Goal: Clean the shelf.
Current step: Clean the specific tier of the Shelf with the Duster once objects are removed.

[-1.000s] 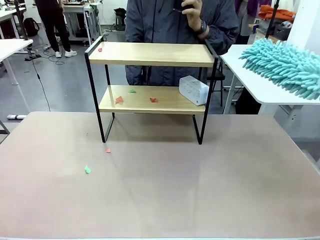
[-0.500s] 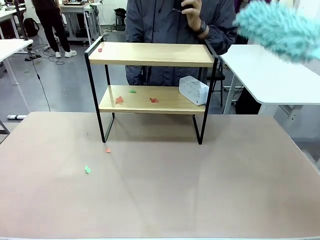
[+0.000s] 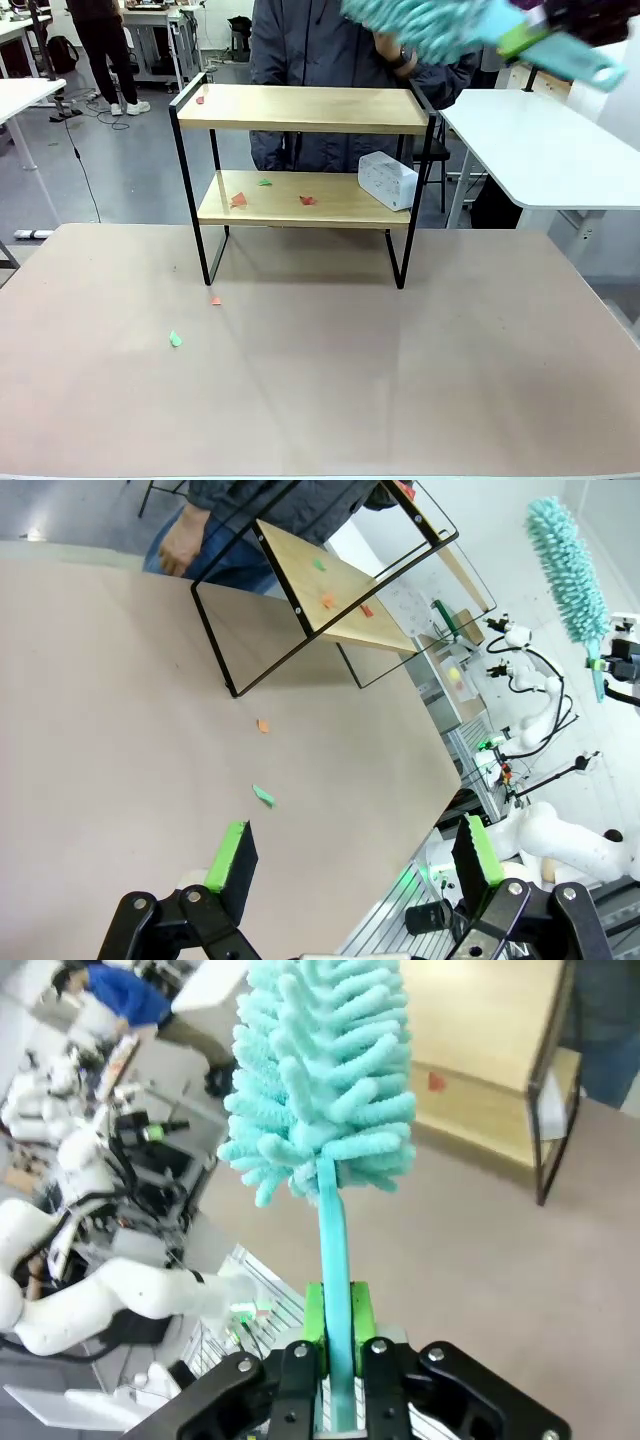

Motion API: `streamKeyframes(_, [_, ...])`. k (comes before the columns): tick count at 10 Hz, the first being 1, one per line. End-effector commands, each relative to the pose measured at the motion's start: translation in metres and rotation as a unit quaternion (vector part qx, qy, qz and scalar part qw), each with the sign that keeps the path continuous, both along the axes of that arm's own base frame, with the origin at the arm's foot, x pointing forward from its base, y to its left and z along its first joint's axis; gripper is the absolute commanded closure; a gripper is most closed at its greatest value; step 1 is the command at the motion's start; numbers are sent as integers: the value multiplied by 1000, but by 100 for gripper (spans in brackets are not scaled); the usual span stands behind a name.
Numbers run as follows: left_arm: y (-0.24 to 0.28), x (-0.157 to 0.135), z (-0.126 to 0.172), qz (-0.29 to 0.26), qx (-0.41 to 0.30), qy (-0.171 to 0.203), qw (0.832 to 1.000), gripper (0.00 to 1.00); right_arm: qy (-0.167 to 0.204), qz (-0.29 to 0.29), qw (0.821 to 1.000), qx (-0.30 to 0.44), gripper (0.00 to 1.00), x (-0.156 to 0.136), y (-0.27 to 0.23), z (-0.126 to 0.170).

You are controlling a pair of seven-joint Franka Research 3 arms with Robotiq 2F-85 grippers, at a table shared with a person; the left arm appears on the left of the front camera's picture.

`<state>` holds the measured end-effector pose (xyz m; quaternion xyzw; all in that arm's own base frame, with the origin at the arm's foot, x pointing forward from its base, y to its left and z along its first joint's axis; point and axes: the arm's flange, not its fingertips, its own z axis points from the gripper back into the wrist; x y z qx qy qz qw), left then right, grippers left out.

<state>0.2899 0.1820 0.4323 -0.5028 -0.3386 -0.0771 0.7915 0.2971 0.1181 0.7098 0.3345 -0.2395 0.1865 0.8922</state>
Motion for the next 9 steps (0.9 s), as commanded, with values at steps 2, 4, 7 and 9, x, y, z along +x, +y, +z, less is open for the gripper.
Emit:
streamKeyframes(2, [-2,0,0,0,-7,-15,1000,0,25,8,999,-30,88,6,32,-10])
streamKeyframes(4, [-2,0,0,0,-7,-15,1000,0,20,29,999,-29,88,10,33,-17])
streamKeyframes(7, [-2,0,0,0,-7,-15,1000,0,41,6,991,-130,88,22,97,-12])
streamKeyframes(9, [-2,0,0,0,-7,-15,1000,0,48,-15,988,-149,88,40,140,-6])
